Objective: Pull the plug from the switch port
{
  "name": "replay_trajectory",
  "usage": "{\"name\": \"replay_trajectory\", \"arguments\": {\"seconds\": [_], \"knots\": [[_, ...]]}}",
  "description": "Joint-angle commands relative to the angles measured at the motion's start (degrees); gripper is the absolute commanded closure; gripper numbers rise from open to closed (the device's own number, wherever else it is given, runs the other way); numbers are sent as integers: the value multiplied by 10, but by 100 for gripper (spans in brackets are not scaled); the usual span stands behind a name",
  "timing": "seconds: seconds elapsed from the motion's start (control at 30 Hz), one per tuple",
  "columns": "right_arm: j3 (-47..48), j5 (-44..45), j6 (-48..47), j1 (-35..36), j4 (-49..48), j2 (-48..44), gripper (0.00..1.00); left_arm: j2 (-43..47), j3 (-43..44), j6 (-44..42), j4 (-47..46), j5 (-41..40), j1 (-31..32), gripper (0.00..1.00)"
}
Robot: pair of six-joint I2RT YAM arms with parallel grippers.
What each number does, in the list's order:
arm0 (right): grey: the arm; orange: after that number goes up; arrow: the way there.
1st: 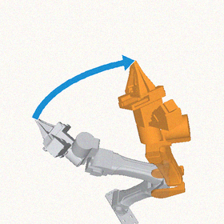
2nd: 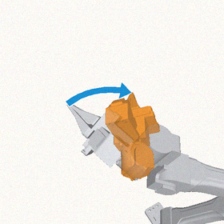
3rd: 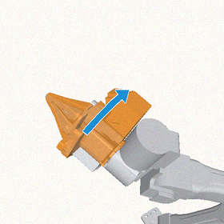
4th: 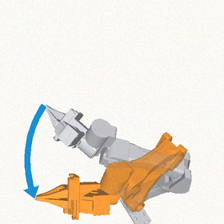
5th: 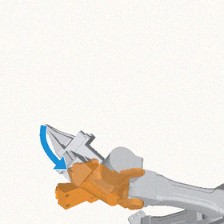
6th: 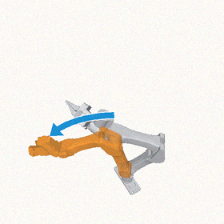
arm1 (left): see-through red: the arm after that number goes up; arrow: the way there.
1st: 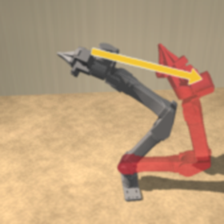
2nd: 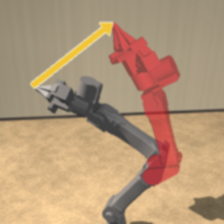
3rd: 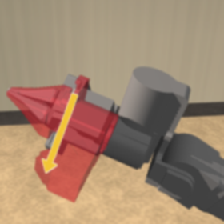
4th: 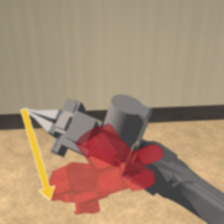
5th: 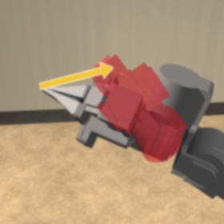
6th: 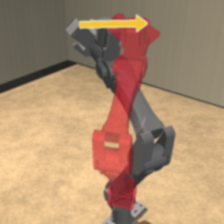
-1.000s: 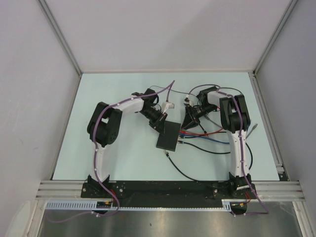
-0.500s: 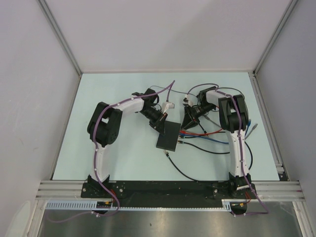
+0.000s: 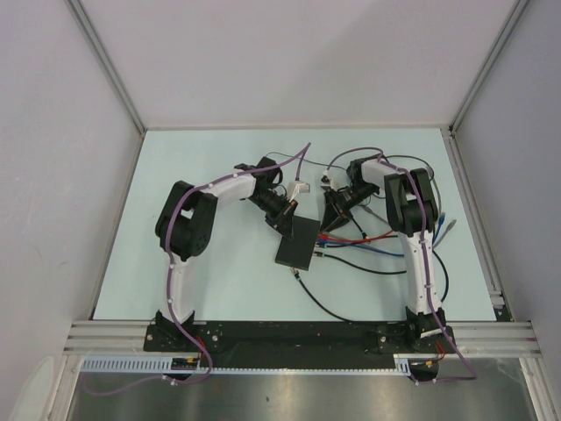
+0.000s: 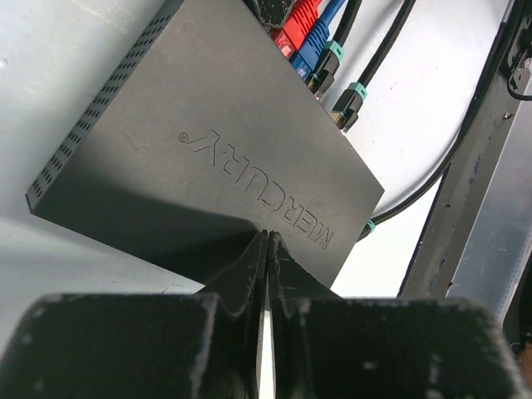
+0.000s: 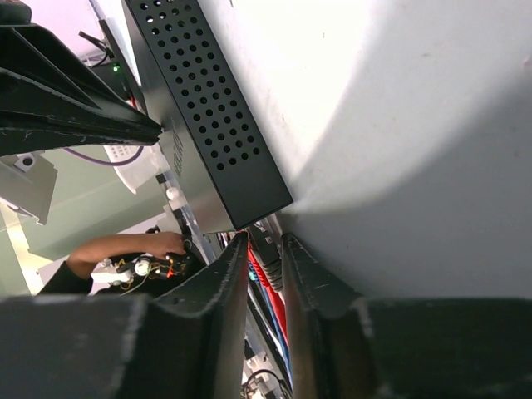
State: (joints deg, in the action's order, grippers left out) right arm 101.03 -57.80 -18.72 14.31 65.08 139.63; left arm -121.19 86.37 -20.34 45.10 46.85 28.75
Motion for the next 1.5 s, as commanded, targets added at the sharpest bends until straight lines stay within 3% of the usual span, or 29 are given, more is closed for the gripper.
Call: {"name": "replay_trajectory", "arguments": {"seconds": [0.0,0.13,0.43,0.87,1.1,1.47], "knots": [[-11,139,-33,26,-43,53,79,-25,3,-15,-27,-55,4,93],[-8,144,-33,26,-41,55,89,-26,3,-14,-28,-55,4,93],[21,153,-73,19,-2,66,96,-27,2,-15,-30,-62,5,93],[40,174,-119,21,50,75,100,-29,2,-13,-34,-62,8,93],[107,160,-116,11,82,106,100,-30,4,-12,-34,-64,8,93],[53,172,-172,18,110,77,100,-31,4,-13,-34,-63,8,93]]}}
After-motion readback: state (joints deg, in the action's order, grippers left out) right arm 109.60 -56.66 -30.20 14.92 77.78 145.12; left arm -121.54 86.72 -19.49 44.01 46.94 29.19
